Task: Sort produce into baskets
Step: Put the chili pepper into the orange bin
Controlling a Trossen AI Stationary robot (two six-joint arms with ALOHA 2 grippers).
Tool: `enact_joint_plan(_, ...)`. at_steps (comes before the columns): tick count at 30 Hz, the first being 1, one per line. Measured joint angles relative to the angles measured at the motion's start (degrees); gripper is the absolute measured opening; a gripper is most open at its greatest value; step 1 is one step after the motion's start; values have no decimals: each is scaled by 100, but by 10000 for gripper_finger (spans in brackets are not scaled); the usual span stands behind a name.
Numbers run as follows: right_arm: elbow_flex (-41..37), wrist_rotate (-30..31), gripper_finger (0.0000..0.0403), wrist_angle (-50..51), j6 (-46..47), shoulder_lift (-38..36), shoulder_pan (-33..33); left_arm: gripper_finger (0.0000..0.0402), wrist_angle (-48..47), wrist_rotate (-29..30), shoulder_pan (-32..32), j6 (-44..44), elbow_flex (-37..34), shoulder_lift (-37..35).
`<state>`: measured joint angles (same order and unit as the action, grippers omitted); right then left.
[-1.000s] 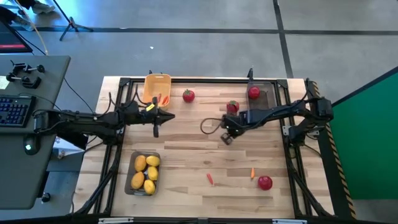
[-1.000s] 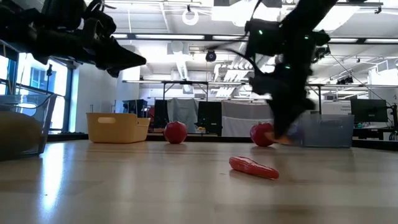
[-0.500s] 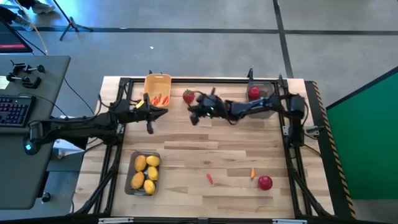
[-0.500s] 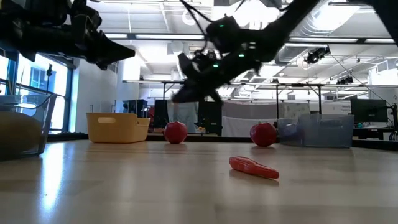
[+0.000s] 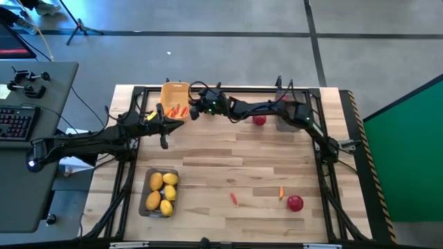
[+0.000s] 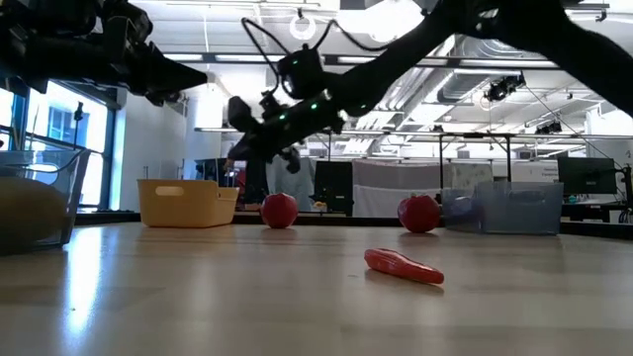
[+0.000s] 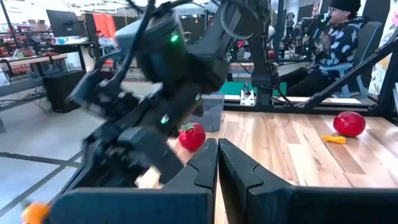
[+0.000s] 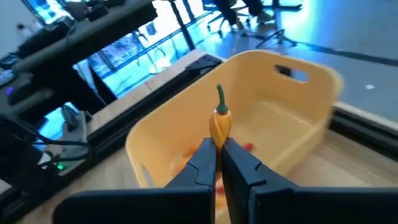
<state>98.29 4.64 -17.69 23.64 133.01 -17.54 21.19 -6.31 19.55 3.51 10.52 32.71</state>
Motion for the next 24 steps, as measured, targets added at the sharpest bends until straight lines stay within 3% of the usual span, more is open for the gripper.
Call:
enact_joint_plan(7, 1211, -248, 0, 564, 46, 848, -7, 0, -2, 58, 0, 15, 0, 0)
enact_joint_plan(12, 1611, -266, 14, 982, 31, 1060, -7, 0, 0, 155, 0, 17, 0, 0)
enact_joint_plan(19, 1612, -283, 109, 1068, -162, 1063, 28, 0, 2, 162, 0, 120, 0, 0)
enact_joint_plan(24, 1612, -658, 166, 1179, -176, 1063, 5, 0, 5, 164, 0, 111, 0, 0)
